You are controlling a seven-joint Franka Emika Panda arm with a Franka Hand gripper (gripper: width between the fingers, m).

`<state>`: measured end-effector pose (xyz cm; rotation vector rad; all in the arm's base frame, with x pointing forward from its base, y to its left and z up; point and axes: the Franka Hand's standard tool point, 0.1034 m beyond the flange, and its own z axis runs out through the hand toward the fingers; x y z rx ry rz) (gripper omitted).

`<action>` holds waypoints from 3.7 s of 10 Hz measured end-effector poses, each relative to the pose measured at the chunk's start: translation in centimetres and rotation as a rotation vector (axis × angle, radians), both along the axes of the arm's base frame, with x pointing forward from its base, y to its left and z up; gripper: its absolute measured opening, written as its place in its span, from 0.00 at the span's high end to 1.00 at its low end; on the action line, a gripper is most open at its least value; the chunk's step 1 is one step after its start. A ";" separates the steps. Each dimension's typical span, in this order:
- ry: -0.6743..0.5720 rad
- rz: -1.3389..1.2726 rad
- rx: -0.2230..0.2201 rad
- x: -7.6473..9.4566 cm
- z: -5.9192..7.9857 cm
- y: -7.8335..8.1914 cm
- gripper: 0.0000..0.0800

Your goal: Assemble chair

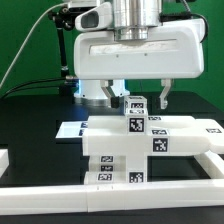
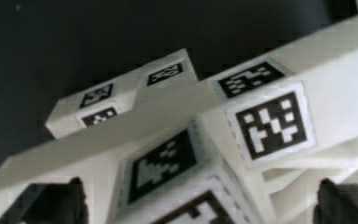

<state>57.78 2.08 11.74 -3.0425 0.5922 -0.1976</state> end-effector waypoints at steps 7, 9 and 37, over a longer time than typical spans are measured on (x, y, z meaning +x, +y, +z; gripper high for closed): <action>0.002 0.113 -0.021 -0.2 -0.2 -0.3 0.65; 0.003 -0.016 -0.003 -0.2 -0.2 -0.2 0.64; 0.004 0.200 -0.045 -0.3 -0.9 -1.4 0.67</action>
Offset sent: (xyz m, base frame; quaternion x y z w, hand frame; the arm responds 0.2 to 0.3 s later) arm 0.0000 0.0000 0.0000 0.0000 0.0000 -0.1296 0.9916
